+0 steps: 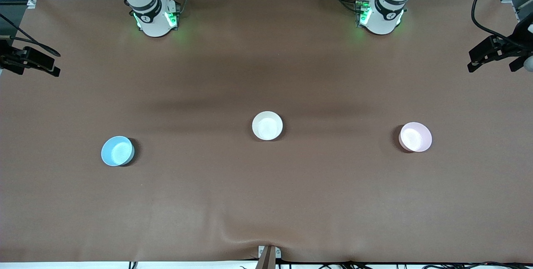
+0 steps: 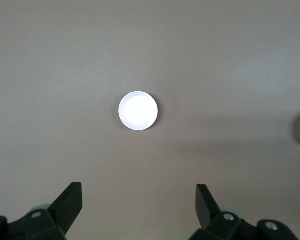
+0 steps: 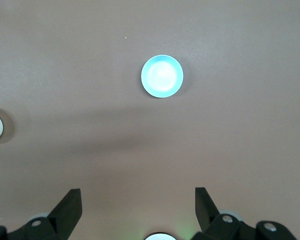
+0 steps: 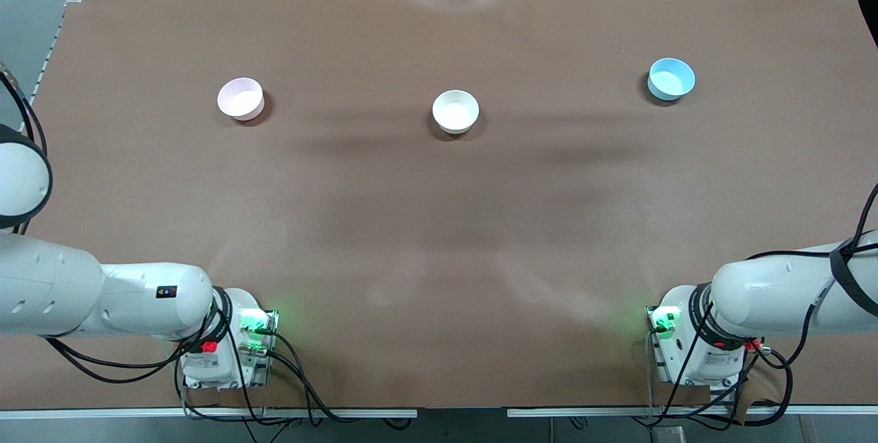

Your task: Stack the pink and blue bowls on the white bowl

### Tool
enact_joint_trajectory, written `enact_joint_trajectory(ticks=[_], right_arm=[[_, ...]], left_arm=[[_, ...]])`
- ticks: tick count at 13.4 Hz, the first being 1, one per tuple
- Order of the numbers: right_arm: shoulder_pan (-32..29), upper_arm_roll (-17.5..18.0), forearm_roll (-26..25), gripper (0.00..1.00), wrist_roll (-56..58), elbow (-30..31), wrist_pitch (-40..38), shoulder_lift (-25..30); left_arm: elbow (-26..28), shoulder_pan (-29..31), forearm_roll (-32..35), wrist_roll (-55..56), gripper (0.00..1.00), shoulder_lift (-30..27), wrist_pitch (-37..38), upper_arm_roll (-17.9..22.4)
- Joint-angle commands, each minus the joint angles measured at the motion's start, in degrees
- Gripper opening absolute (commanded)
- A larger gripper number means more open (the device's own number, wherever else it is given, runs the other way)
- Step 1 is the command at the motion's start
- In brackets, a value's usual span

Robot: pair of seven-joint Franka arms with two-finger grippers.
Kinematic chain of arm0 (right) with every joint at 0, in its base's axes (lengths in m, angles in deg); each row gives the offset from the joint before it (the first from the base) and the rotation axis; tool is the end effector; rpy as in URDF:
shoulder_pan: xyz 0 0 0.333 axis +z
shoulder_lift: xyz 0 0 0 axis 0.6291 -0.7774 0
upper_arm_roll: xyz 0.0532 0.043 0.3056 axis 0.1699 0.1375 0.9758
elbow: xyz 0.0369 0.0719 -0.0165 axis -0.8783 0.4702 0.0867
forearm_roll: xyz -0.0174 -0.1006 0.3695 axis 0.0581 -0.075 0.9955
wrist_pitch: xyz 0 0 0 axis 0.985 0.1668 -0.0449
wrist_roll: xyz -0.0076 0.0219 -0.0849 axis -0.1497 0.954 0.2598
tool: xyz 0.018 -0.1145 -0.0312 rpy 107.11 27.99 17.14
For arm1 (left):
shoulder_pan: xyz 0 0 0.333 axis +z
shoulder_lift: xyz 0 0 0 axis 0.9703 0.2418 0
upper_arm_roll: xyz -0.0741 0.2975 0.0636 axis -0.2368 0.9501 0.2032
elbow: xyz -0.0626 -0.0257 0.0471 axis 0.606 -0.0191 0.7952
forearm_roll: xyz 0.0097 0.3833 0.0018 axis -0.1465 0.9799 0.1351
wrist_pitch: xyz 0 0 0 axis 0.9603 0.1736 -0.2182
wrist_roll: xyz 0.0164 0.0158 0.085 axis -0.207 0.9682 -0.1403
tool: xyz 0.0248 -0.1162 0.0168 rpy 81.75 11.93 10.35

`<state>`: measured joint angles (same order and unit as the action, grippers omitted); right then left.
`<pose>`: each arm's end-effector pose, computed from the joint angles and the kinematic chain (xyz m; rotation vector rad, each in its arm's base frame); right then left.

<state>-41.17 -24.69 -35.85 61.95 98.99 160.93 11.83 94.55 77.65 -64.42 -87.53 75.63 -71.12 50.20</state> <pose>0.5315 -0.0282 0.6269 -3.1019 0.1337 0.1277 0.5261 -0.0200 0.6465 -3.1098 0.0154 -0.0598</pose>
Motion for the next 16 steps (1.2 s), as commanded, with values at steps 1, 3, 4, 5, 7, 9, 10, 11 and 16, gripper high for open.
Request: enact_joint_trajectory(ticks=[1, 3, 4, 5, 7, 9, 10, 11, 16], right_arm=[[-0.2, 0.2, -0.4, 1.0, 0.5, 0.1, 0.4, 0.6], [-0.3, 0.2, -0.5, 1.0, 0.5, 0.1, 0.6, 0.6], [-0.2, 0.2, -0.4, 1.0, 0.5, 0.1, 0.7, 0.5], [-0.2, 0.2, -0.5, 1.0, 0.6, 0.1, 0.7, 0.5], [-0.2, 0.1, -0.5, 1.0, 3.4, 0.1, 1.0, 0.6], [-0.4, 0.1, -0.5, 1.0, 5.0, 0.1, 1.1, 0.5], [-0.4, 0.1, -0.5, 1.0, 5.0, 0.1, 1.1, 0.5], [-0.5, 0.1, -0.5, 1.0, 5.0, 0.1, 1.1, 0.5], [-0.4, 0.0, -0.5, 1.0, 4.2, 0.1, 0.5, 0.5]], left_arm=[[-0.4, 0.1, 0.3, -0.8, 1.0, 0.2, 1.0, -0.1], [-0.5, 0.3, 0.3, -0.7, 1.0, 0.4, 1.0, 0.1], [-0.5, 0.3, 0.4, -0.8, 1.0, 0.4, 1.0, 0.1], [-0.4, 0.3, 0.7, -1.4, 1.0, 0.4, 1.0, 0.1], [0.0, 0.3, 0.8, -2.4, 1.0, 0.4, 1.0, 0.1], [-0.2, 0.3, 0.7, -2.4, 1.0, 0.8, 1.0, 0.1], [-0.1, 0.4, 0.7, -2.4, 1.0, 0.9, 1.0, 0.1], [0.0, 0.6, 0.6, -2.5, 1.0, 1.1, 1.0, 0.1], [-0.2, 0.6, 0.4, -2.4, 1.0, 3.7, -1.6, 0.1]])
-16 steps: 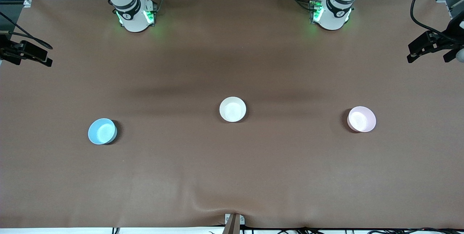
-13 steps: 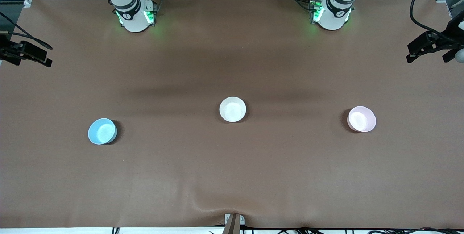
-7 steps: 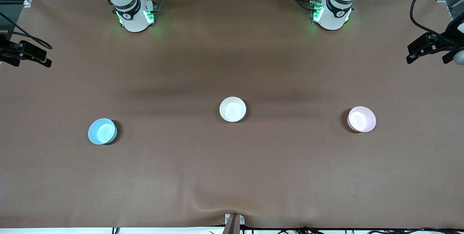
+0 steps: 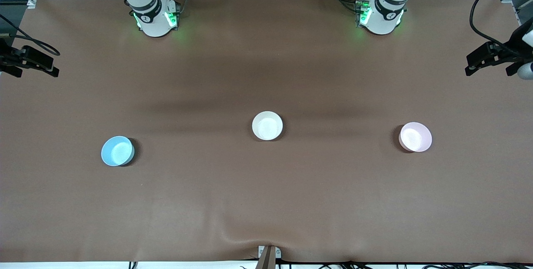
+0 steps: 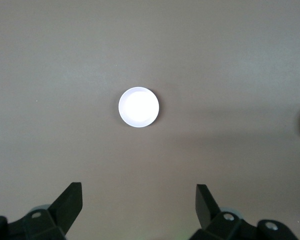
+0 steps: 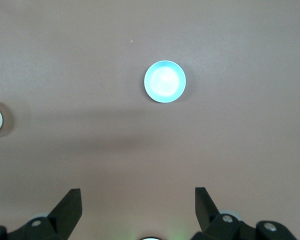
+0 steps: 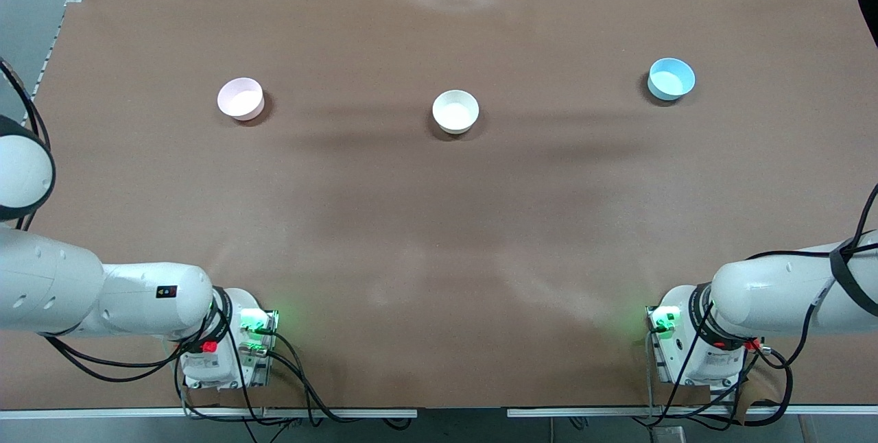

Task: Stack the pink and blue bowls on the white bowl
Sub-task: 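Move the left gripper toward the pink bowl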

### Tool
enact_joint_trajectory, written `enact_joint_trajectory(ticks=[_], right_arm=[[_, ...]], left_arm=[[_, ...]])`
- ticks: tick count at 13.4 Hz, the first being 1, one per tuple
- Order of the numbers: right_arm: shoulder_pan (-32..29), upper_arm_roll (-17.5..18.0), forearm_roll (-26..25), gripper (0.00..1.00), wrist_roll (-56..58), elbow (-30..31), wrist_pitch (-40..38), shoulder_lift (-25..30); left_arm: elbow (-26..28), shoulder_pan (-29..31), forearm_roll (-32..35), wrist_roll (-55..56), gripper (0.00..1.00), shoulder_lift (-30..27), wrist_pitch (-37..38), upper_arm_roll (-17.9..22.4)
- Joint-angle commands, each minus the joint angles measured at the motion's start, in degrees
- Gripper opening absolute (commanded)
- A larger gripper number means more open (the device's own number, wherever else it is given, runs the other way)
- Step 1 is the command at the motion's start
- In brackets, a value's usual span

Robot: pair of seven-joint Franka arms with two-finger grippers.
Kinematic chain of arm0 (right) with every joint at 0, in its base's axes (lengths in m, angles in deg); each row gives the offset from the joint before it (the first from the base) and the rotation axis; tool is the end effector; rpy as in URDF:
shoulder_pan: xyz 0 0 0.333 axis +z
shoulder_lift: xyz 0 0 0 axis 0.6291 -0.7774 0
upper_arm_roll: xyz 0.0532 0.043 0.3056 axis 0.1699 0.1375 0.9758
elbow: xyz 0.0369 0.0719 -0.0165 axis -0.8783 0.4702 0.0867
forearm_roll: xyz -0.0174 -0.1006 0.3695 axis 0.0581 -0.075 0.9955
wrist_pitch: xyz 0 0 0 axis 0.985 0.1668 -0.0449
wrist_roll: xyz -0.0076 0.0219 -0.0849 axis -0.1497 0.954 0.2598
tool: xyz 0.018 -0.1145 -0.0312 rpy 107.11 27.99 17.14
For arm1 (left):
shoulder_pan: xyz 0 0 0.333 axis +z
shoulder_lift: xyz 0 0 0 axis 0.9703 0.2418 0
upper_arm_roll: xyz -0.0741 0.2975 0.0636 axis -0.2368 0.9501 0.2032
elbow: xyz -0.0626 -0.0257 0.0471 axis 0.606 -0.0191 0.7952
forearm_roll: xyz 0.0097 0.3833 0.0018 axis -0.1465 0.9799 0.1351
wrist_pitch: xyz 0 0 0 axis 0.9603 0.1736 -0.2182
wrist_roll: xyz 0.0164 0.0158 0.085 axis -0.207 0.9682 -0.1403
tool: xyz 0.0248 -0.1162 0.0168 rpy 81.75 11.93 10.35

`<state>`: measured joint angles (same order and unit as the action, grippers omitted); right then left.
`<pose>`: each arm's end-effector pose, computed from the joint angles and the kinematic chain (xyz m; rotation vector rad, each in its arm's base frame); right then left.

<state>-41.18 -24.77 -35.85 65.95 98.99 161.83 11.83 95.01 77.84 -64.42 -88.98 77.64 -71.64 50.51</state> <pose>0.5334 -0.0292 0.6282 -3.1035 0.0282 0.1013 0.5379 -0.0150 0.6250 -3.1114 0.0424 -0.0061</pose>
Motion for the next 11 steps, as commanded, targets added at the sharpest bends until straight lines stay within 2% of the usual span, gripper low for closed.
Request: enact_joint_trajectory(ticks=[1, 11], right_arm=[[-0.3, 0.2, -0.5, 1.0, 0.1, 0.1, -0.4, 0.5], [-0.3, 0.2, -0.5, 1.0, -2.5, -0.3, -0.4, 0.4]], left_arm=[[-0.4, 0.5, 0.4, -1.0, 1.0, 1.8, -2.0, -0.3], [3.0, 1.3, 1.0, -1.7, 1.0, 1.4, -3.8, -0.3]])
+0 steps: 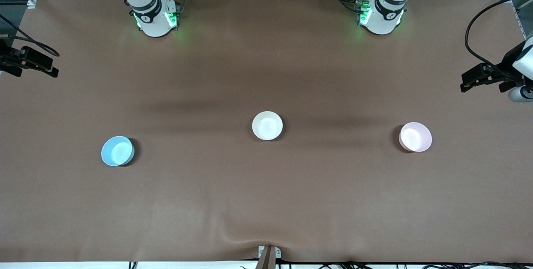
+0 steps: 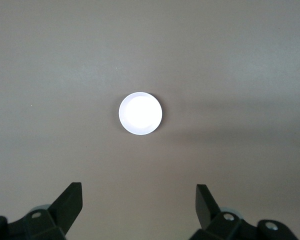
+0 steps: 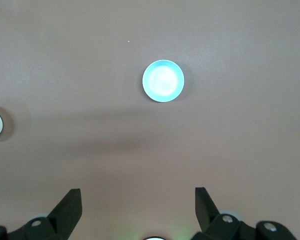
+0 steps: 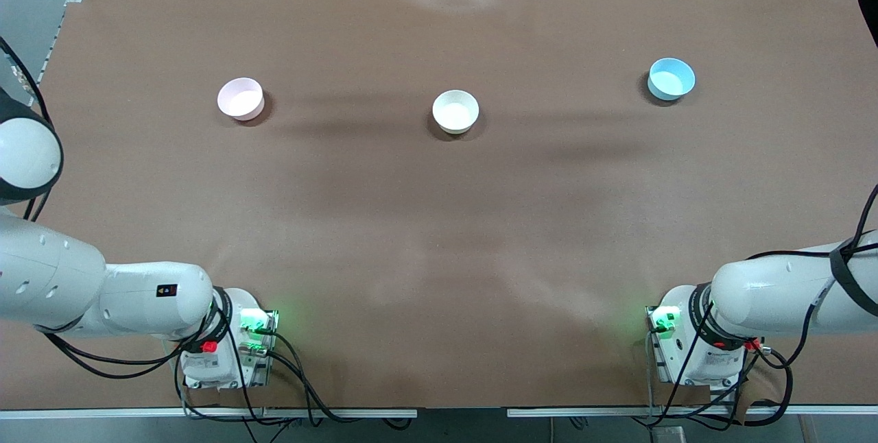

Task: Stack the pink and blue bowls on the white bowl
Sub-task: 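Move the left gripper toward the pink bowl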

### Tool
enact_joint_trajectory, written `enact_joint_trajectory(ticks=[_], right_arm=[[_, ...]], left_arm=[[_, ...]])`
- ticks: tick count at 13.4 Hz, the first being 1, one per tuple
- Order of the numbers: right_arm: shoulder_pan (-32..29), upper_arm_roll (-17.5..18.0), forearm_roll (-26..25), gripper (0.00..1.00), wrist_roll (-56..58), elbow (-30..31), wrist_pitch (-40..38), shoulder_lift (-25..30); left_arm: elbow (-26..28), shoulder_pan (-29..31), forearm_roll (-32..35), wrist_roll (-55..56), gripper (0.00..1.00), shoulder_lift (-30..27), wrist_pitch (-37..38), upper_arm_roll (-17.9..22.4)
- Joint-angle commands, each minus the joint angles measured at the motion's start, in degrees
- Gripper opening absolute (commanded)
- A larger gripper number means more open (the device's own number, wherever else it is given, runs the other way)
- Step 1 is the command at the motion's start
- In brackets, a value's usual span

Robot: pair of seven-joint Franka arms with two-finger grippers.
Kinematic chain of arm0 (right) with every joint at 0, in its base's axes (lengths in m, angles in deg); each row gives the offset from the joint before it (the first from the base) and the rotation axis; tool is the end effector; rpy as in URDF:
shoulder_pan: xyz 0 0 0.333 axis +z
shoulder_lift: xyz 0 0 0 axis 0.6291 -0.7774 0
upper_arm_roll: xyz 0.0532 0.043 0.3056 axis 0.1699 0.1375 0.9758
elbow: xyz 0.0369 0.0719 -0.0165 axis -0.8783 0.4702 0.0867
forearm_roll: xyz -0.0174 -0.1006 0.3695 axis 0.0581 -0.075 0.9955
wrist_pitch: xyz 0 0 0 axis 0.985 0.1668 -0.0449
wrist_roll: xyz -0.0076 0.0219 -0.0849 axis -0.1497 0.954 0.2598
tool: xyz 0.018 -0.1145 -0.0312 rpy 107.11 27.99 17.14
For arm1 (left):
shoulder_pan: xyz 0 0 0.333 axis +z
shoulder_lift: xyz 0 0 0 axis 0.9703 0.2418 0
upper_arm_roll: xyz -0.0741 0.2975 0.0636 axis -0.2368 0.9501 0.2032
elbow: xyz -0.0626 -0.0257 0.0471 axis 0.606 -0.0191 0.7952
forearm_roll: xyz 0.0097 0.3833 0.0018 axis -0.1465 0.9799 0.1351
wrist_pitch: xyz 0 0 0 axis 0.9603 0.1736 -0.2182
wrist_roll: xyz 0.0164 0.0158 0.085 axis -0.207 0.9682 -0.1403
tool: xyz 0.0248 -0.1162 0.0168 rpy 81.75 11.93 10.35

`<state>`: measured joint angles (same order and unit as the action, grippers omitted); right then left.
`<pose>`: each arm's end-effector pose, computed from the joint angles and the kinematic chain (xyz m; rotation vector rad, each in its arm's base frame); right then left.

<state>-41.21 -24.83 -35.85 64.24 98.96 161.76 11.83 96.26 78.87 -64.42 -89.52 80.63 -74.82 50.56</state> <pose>0.5332 -0.0300 0.6283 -3.1035 0.0769 0.1032 0.5583 -0.0044 0.5912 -3.1147 0.0307 0.0232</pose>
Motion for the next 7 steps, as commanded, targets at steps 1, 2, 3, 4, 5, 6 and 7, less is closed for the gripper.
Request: enact_joint_trajectory(ticks=[1, 2, 3, 4, 5, 6, 7], right_arm=[[-0.2, 0.2, -0.5, 1.0, -0.7, -0.3, -0.4, 0.4], [-0.1, 0.2, -0.5, 1.0, -0.7, -0.3, -0.3, 0.4], [-0.1, 0.2, -0.5, 1.0, -0.7, -0.3, -0.3, 0.4], [-0.1, 0.2, -0.5, 1.0, -0.7, -0.3, -0.4, 0.4], [-0.1, 0.2, -0.5, 1.0, -0.7, -0.3, -0.4, 0.4], [-0.1, 0.2, -0.5, 1.0, -0.7, -0.3, -0.4, 0.4], [-0.1, 0.2, -0.5, 1.0, -0.7, -0.3, -0.4, 0.4]], left_arm=[[1.8, 0.3, 1.0, -1.1, 1.0, -1.6, -0.7, -0.4], [2.1, 0.2, 1.0, -1.1, 1.0, -1.5, -0.8, -0.4], [2.6, 0.2, 1.0, -1.1, 1.0, -1.6, -1.5, -0.4], [2.9, 0.3, 1.0, -1.1, 1.0, -1.6, -1.8, -0.4], [3.3, 0.2, 1.0, -1.0, 1.0, -1.5, -1.9, -0.4], [4.0, 0.3, 1.0, -1.1, 1.0, -1.6, -2.6, -0.4], [4.2, 0.4, 1.0, -1.1, 1.0, -1.6, -3.3, -0.4]])
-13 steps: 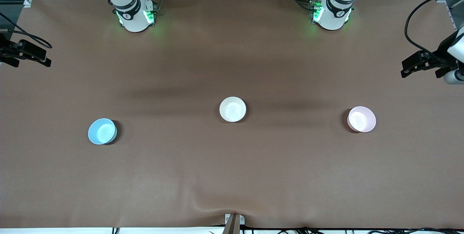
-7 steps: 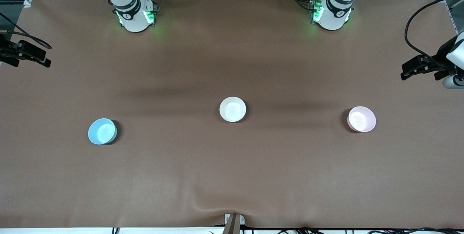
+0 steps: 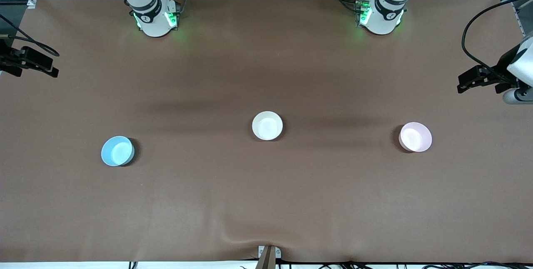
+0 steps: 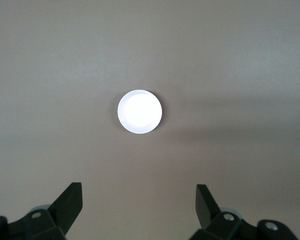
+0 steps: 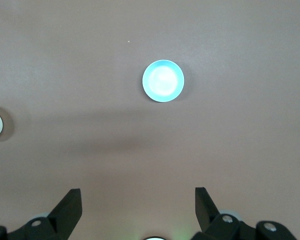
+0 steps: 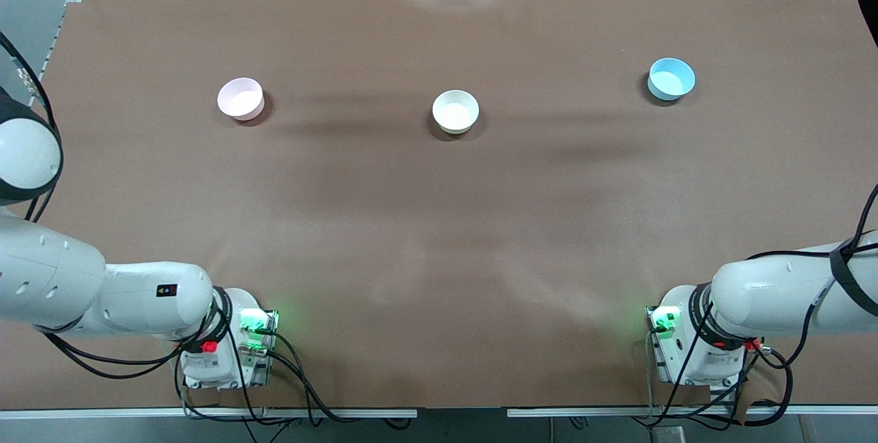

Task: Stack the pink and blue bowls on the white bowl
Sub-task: 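Move the left gripper toward the pink bowl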

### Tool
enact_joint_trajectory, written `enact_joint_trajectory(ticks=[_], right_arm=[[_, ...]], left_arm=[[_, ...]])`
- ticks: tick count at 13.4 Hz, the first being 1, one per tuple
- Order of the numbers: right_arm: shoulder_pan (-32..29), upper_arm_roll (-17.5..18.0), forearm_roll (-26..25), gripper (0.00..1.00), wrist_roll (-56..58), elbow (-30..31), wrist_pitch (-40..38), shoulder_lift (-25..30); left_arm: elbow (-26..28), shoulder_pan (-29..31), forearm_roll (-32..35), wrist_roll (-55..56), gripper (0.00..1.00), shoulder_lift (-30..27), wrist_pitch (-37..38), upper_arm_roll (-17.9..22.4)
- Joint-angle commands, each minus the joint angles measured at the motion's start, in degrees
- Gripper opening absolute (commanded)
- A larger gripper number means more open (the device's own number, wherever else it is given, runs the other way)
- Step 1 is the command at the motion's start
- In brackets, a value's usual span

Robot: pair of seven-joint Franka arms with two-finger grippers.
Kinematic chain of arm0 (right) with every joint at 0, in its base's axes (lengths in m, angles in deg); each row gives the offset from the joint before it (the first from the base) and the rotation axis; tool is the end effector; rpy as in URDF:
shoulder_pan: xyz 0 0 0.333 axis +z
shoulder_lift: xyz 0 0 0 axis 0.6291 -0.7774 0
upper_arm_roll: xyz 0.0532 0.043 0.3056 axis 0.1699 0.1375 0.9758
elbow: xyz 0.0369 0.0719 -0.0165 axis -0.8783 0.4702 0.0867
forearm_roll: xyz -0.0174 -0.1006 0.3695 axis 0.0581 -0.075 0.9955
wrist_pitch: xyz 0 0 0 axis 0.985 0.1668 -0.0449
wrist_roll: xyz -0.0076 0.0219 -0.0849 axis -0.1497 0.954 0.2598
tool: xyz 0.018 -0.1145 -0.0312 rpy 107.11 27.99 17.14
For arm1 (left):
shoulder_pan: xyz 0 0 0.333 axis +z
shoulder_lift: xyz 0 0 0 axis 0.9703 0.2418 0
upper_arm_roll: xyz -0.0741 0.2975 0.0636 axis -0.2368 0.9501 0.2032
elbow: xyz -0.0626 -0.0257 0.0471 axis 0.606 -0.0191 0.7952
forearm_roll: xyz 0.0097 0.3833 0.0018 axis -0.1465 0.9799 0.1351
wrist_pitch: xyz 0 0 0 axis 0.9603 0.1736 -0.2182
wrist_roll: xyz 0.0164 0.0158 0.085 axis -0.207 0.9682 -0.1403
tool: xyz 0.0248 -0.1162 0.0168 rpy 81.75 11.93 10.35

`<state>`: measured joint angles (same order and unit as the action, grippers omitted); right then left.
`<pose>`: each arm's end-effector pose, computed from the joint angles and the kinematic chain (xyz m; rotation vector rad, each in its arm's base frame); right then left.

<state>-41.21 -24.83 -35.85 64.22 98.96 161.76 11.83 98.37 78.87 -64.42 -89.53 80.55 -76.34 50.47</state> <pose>0.5332 -0.0300 0.6283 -3.1035 0.0775 0.1032 0.5590 -0.0054 0.5772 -3.1144 0.0348 0.0370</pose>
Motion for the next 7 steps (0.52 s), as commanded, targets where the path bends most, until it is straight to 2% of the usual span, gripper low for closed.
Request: enact_joint_trajectory(ticks=[1, 7], right_arm=[[-0.1, 0.2, -0.5, 1.0, -0.6, -0.3, -0.4, 0.4], [-0.1, 0.2, -0.5, 1.0, -0.6, -0.3, -0.4, 0.4]], left_arm=[[2.5, 0.4, 1.0, -1.1, 1.0, -1.5, -2.0, -0.3], [6.8, 1.4, 1.1, -1.1, 1.0, -1.3, -8.1, -0.2]])
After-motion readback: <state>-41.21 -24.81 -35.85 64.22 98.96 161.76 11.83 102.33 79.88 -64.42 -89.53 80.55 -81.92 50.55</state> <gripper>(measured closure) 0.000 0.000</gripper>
